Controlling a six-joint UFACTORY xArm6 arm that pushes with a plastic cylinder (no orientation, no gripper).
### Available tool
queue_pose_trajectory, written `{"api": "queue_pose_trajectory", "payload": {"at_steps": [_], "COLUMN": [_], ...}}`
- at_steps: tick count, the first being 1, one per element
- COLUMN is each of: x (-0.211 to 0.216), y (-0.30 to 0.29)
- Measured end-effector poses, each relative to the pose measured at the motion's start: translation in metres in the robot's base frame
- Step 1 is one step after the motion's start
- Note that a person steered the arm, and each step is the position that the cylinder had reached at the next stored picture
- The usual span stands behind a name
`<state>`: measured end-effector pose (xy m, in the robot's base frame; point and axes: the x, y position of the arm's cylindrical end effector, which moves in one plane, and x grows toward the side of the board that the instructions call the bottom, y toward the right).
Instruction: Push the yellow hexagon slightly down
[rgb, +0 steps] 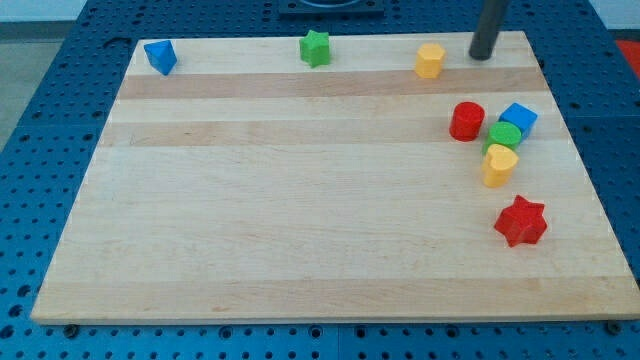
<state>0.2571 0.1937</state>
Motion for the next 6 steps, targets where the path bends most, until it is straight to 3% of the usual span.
{"api": "queue_pose_trajectory", "payload": {"at_steps": [1, 2, 4, 6], "x": [0.028, 0.033, -0.023, -0.049], "y": [-0.046, -0.049, 0.028, -0.025]}}
